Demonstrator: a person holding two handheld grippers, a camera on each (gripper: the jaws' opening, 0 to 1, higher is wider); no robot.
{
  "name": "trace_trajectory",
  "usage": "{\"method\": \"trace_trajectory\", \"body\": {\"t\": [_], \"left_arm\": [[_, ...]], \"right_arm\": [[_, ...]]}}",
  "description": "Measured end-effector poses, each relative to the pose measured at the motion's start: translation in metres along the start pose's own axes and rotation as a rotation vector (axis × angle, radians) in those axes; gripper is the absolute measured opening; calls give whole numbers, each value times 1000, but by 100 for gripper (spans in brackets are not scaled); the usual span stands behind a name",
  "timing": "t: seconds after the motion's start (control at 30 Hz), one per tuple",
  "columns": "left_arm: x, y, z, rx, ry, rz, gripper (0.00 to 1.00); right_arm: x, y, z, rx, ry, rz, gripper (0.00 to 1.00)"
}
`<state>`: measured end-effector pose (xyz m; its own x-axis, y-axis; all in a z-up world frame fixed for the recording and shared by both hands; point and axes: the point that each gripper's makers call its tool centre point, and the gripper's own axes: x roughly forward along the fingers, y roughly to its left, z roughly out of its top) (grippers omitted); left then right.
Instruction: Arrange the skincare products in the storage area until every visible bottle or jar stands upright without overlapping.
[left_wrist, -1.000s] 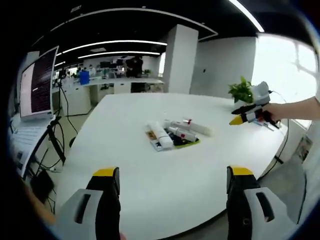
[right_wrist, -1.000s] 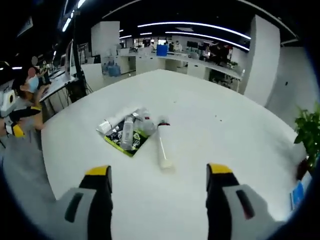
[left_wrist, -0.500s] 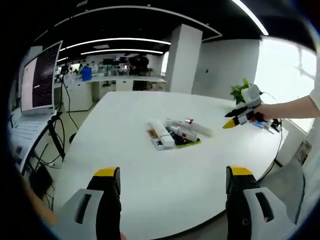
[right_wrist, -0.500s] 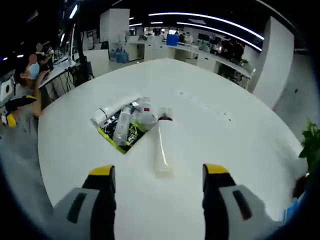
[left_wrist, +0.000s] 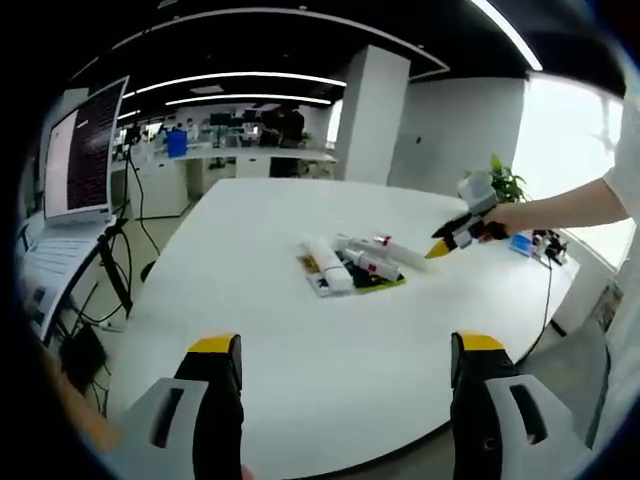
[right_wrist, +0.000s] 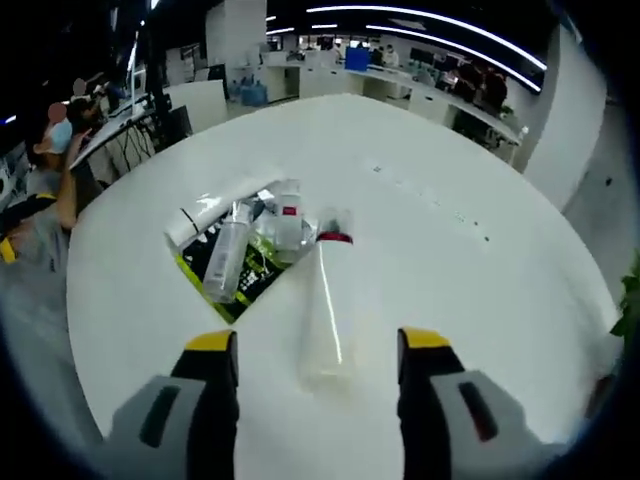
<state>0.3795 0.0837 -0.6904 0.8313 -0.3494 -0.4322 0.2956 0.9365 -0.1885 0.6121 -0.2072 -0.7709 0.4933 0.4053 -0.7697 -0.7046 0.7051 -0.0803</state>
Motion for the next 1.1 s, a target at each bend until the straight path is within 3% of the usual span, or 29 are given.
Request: {"method": "trace_trajectory", "body": {"t": [0.37,0.77,1.0,1.1], "left_arm": [[1,7,-6,-11,13,5,83],[1,11,-9,-21,22,22,82],[1,9,-7,-25,24,28,81],[1,14,-11,-26,25,28,81]], "right_arm": [[36,-6,5,-81,85,12,58],[62,-12,8,-110,118,12,50],[69,-15,5,-47,144,-1,37],[70,-13,6,-35,138,1,38]]}}
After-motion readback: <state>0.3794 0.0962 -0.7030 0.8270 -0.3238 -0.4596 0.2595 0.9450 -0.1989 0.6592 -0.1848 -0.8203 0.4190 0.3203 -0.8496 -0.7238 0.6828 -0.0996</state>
